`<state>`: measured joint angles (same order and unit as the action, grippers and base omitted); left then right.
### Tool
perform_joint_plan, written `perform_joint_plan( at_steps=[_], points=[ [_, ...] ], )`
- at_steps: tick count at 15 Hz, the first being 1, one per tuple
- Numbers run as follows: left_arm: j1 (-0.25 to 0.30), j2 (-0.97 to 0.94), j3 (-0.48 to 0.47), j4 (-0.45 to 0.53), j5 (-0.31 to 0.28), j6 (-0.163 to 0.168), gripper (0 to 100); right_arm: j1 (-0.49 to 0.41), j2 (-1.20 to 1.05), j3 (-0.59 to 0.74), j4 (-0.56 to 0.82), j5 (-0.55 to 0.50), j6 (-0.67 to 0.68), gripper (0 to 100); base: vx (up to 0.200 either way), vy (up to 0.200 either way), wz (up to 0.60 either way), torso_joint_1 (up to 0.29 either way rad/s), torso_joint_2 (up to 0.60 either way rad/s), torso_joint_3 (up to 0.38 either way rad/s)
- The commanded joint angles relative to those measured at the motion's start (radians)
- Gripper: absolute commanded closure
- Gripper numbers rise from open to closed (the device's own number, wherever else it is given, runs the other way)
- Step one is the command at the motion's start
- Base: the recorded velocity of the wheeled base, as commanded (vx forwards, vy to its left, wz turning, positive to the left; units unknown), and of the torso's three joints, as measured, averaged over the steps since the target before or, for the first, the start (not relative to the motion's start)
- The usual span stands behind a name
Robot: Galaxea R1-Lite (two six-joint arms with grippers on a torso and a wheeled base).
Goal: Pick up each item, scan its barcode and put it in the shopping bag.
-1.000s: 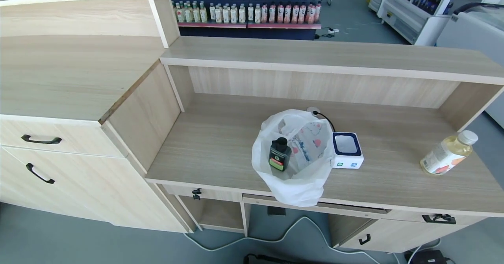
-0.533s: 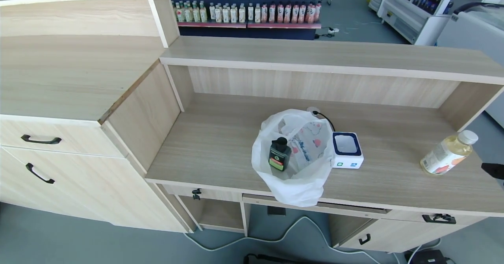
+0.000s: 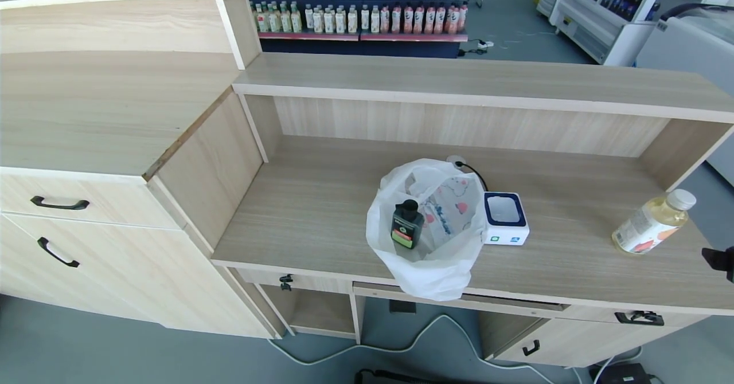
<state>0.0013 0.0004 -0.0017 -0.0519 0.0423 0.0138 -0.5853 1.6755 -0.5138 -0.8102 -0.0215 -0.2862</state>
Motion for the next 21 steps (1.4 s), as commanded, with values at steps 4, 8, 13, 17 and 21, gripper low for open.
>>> perform_joint_plan(
  at_steps=[4, 8, 13, 17, 21],
  points=[
    [0.0, 0.0, 0.0, 0.0, 0.001, 0.0, 0, -0.03, 0.237, -0.028, -0.19, 0.121, 0.001, 0, 0.0, 0.0, 0.0, 0.0, 0.0, 0.0],
    [0.0, 0.0, 0.0, 0.0, 0.001, 0.0, 0, -0.028, 0.294, -0.029, -0.268, 0.135, 0.045, 0, 0.0, 0.0, 0.0, 0.0, 0.0, 0.0],
    [0.0, 0.0, 0.0, 0.0, 0.001, 0.0, 0, -0.001, 0.375, -0.064, -0.365, 0.149, 0.062, 0, 0.0, 0.0, 0.0, 0.0, 0.0, 0.0],
    [0.0, 0.0, 0.0, 0.0, 0.001, 0.0, 0, 0.016, 0.412, -0.103, -0.379, 0.144, 0.053, 0, 0.0, 0.0, 0.0, 0.0, 0.0, 0.0],
    [0.0, 0.0, 0.0, 0.0, 0.001, 0.0, 0, 0.012, 0.431, -0.18, -0.383, 0.095, 0.055, 0, 0.0, 0.0, 0.0, 0.0, 0.0, 0.0]
  ],
)
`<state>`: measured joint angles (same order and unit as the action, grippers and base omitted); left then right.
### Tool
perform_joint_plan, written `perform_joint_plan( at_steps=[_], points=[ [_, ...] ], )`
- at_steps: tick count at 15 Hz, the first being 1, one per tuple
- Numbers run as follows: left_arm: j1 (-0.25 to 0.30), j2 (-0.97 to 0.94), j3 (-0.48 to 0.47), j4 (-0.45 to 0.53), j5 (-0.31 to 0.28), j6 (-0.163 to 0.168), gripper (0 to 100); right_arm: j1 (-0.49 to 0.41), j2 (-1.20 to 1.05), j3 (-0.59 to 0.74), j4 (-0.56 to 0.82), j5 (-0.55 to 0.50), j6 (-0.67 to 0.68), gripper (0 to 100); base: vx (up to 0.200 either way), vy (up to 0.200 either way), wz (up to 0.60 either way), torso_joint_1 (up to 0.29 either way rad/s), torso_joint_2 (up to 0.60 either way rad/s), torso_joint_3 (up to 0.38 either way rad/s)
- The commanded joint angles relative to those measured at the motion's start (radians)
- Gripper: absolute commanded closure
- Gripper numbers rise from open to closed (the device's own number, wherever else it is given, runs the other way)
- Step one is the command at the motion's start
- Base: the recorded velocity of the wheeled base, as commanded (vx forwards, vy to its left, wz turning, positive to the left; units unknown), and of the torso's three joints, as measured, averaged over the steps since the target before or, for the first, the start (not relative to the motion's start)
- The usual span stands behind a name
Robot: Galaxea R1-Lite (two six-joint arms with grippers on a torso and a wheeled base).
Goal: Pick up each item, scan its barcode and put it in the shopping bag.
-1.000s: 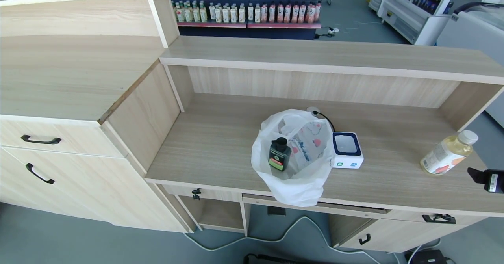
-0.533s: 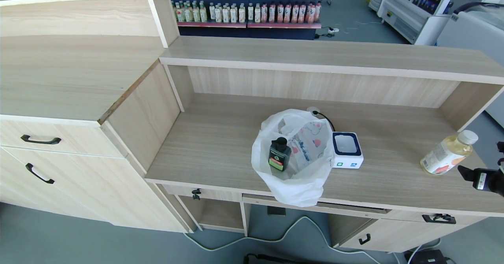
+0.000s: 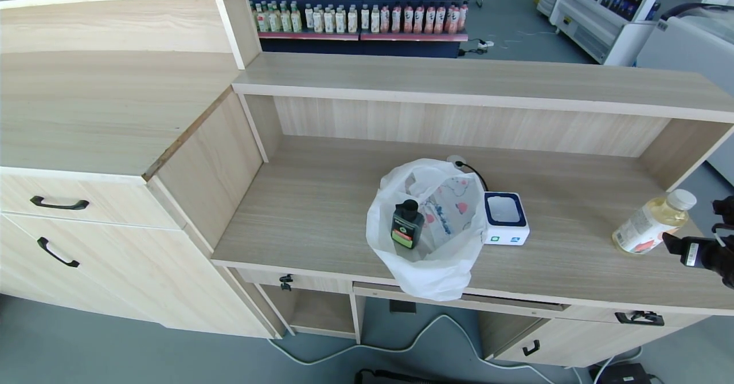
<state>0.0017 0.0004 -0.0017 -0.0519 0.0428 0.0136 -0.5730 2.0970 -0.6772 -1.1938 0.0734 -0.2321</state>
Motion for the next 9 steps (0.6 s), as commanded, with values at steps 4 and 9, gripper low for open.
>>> perform_joint_plan(
  at_steps=[4, 9],
  points=[
    [0.0, 0.0, 0.0, 0.0, 0.0, 0.0, 0, 0.005, 0.043, -0.05, 0.002, 0.008, 0.002, 0, 0.0, 0.0, 0.0, 0.0, 0.0, 0.0],
    [0.0, 0.0, 0.0, 0.0, 0.0, 0.0, 0, 0.033, 0.075, -0.1, 0.013, 0.023, 0.022, 0, 0.0, 0.0, 0.0, 0.0, 0.0, 0.0]
  ],
)
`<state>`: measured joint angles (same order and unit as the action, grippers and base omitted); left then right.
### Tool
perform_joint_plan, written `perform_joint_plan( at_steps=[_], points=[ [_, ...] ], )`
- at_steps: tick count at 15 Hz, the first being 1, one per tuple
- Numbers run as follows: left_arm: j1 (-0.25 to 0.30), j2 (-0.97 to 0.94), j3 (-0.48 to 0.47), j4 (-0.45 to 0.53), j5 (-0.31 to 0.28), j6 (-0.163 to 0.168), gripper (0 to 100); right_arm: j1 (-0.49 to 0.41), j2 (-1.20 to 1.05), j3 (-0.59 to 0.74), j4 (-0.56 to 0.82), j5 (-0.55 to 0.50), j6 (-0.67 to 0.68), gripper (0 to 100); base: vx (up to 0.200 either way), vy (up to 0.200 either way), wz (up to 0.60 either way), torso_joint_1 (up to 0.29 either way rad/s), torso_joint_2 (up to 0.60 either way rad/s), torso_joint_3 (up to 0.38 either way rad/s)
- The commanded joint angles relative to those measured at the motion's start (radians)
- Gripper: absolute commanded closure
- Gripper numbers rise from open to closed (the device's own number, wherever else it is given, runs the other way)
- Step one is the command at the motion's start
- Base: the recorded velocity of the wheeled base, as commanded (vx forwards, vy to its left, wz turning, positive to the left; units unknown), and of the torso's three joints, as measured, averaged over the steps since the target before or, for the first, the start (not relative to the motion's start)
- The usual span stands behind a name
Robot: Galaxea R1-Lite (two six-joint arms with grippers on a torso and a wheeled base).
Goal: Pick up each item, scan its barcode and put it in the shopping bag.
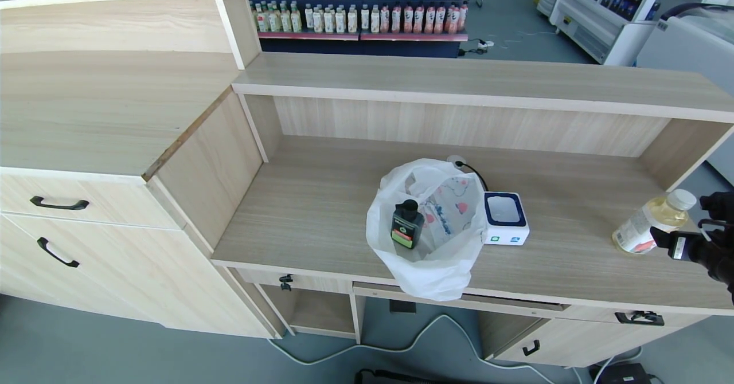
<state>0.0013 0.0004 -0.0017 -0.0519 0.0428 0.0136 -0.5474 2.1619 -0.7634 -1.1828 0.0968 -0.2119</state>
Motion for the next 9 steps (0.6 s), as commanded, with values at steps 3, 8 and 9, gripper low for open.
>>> perform_joint_plan(
  at_steps=[3, 8, 9],
  points=[
    [0.0, 0.0, 0.0, 0.0, 0.0, 0.0, 0, 0.038, 0.041, -0.028, -0.005, -0.002, 0.006, 0, 0.0, 0.0, 0.0, 0.0, 0.0, 0.0],
    [0.0, 0.0, 0.0, 0.0, 0.0, 0.0, 0, 0.073, 0.078, -0.054, -0.006, -0.008, 0.006, 0, 0.0, 0.0, 0.0, 0.0, 0.0, 0.0],
    [0.0, 0.0, 0.0, 0.0, 0.0, 0.0, 0, 0.073, 0.087, -0.073, -0.005, -0.009, 0.006, 0, 0.0, 0.0, 0.0, 0.0, 0.0, 0.0]
  ],
)
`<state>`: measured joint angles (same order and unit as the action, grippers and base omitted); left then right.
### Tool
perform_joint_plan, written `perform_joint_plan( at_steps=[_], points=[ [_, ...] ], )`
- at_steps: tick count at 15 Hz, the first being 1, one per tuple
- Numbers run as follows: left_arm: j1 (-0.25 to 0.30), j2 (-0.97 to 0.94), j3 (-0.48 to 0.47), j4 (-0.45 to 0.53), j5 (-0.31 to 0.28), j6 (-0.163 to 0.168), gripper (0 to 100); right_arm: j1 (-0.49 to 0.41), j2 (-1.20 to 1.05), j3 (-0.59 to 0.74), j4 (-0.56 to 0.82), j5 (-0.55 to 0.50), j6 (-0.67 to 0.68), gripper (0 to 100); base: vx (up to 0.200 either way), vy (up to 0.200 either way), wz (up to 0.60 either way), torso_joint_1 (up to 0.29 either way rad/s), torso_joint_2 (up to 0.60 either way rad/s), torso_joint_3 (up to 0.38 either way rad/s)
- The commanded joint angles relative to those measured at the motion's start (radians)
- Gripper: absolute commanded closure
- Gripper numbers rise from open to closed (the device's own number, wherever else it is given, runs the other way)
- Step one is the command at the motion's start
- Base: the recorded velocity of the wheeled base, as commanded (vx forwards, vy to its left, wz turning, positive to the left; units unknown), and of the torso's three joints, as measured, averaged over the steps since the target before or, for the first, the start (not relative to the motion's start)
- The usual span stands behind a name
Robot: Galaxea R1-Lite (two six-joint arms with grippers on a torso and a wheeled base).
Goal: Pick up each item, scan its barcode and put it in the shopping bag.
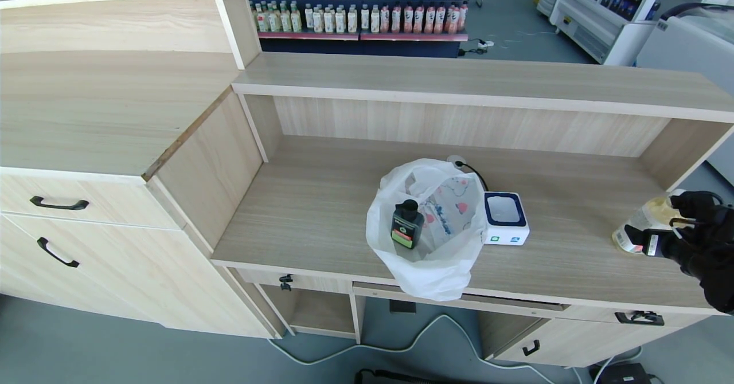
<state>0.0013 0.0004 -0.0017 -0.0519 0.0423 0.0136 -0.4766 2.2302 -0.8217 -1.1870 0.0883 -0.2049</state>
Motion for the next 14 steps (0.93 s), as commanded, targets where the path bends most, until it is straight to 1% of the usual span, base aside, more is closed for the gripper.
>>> perform_joint_plan(
  at_steps=[1, 14],
  points=[
    [0.0, 0.0, 0.0, 0.0, 0.001, 0.0, 0, 0.003, 0.025, -0.031, 0.004, -0.005, -0.002, 0, 0.0, 0.0, 0.0, 0.0, 0.0, 0.0],
    [0.0, 0.0, 0.0, 0.0, 0.001, 0.0, 0, 0.006, 0.157, -0.232, 0.021, -0.005, -0.004, 0, 0.0, 0.0, 0.0, 0.0, 0.0, 0.0]
  ],
)
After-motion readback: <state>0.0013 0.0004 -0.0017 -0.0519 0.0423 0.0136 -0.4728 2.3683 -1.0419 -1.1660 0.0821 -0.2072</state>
